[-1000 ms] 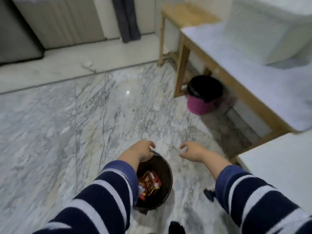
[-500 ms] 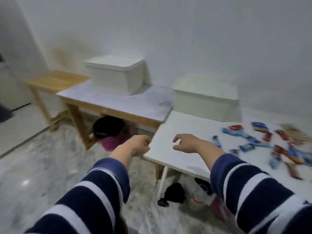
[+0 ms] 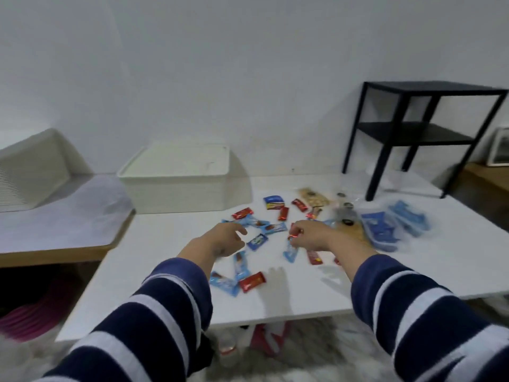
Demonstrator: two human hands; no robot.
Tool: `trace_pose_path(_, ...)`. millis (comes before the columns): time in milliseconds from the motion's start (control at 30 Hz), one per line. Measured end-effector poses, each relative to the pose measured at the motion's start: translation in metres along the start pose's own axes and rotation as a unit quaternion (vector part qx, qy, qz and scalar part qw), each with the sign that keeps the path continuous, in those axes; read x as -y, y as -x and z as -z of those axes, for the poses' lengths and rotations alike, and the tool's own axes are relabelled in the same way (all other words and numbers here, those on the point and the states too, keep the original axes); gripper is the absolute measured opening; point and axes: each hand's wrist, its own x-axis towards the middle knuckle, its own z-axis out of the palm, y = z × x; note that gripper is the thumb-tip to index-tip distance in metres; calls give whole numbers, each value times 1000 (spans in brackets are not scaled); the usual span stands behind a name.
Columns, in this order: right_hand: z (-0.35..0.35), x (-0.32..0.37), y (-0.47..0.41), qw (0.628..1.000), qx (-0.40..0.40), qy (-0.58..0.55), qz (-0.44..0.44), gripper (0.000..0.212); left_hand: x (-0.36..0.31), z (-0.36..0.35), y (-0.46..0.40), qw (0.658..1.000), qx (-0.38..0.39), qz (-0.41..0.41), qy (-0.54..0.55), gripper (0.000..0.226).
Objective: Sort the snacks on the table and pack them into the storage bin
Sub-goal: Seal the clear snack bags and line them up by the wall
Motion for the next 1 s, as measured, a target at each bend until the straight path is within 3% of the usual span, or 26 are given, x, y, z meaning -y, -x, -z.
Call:
trace_pose_path(267, 46, -119, -41, 997, -13, -53, -50, 35, -101, -51, -97, 999, 25, -30, 23, 37)
trace_pose_path(600, 59, -208, -124, 987, -63, -127, -80, 31, -155, -117, -222, 993, 73, -35, 91, 38)
trace_pose_path(700, 61, -231, -147, 981, -83, -142, -98, 29, -166, -143, -249, 984, 108, -25, 138, 52)
trace_pose_path(833, 67, -256, -176, 983, -101, -106, -110, 31, -180, -166, -281, 982, 96, -21, 163, 61)
trace_pose_path(1000, 66, -282, -219, 988, -83, -71, -107, 36, -193, -191, -297, 982, 96, 0, 164, 96)
